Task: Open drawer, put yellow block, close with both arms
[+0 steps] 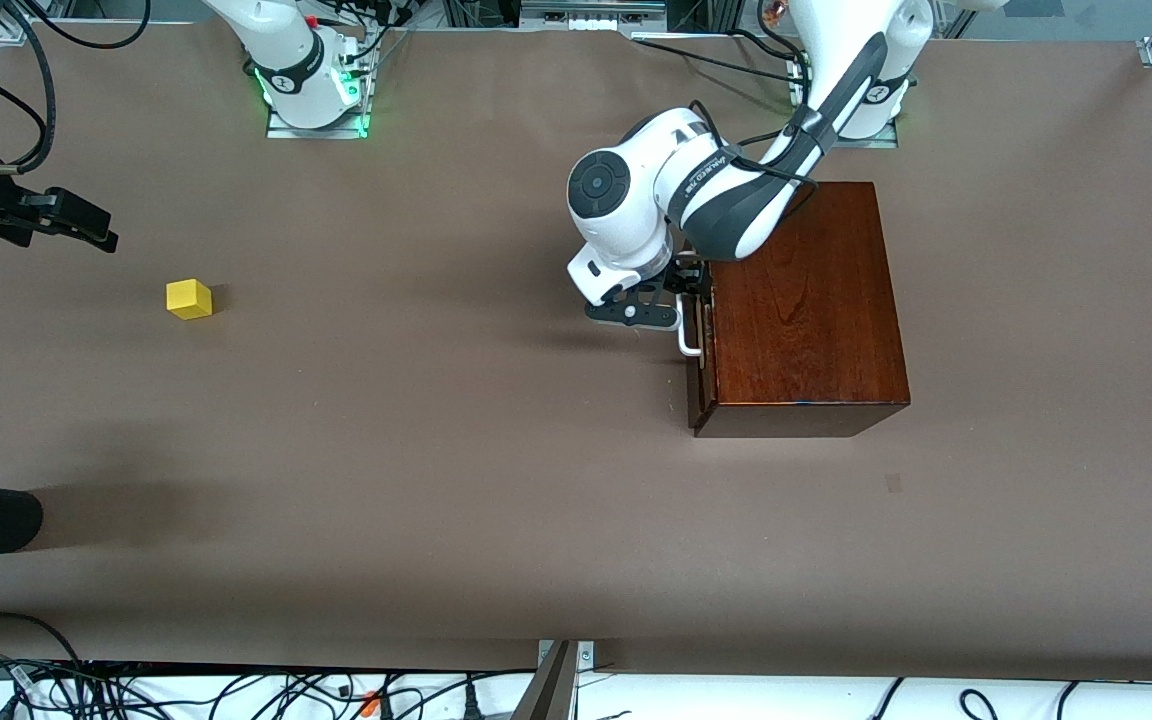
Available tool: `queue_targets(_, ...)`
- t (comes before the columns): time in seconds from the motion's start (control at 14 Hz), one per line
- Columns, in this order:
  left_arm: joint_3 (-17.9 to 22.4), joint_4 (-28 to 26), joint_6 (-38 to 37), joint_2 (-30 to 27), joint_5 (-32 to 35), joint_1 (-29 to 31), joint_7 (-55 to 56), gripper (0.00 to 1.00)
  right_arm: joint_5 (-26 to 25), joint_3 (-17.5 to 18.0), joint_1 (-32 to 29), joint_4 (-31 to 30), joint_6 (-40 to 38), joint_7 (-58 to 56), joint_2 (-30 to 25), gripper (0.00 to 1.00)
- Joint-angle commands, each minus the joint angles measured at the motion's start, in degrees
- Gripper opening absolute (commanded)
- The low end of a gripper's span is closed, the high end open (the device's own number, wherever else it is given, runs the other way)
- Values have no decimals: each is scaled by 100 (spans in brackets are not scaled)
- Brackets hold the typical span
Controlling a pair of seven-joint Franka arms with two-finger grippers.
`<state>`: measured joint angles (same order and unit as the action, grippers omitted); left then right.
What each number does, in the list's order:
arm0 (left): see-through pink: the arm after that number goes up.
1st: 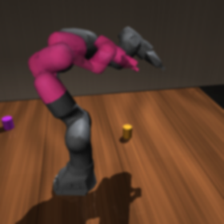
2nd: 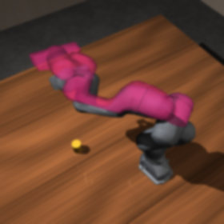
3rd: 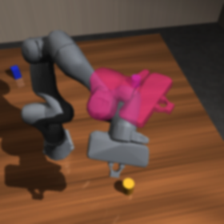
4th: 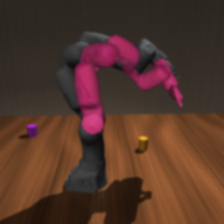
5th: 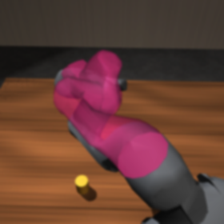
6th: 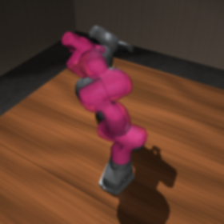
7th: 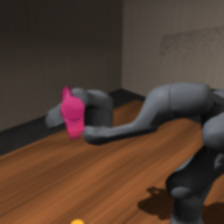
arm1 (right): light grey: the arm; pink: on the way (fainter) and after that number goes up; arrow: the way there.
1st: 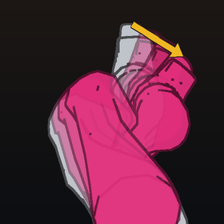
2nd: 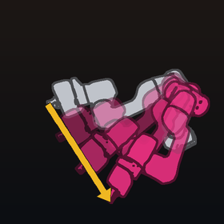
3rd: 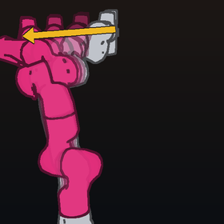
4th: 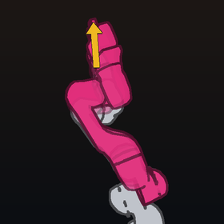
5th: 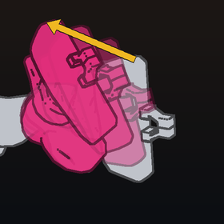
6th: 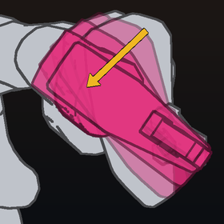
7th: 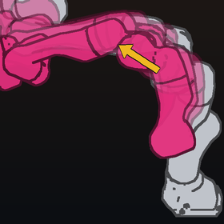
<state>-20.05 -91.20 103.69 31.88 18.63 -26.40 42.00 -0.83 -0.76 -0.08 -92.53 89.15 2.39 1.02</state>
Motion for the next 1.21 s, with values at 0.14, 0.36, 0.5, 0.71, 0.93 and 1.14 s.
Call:
queue_targets(0.14,10,58,2,169,378,-67,316,100,92,-12,-1,16,-12,-63,-23,100)
queue_targets(0.36,1,50,98,249,378,-93,404,100,92,-12,-1,16,-12,-63,-23,100)
queue_targets(0.5,-8,50,125,258,378,-181,572,100,92,-12,-1,16,-12,-63,-23,100)
queue_targets(0.71,1,50,125,284,378,-181,581,100,92,-12,-1,16,-12,-63,-23,100)
queue_targets(0.93,1,50,195,354,378,-190,694,100,92,-12,-1,16,-12,-63,-23,100)
queue_targets(1.14,-17,58,292,398,370,-190,756,100,92,-12,-1,16,-12,-63,-23,100)
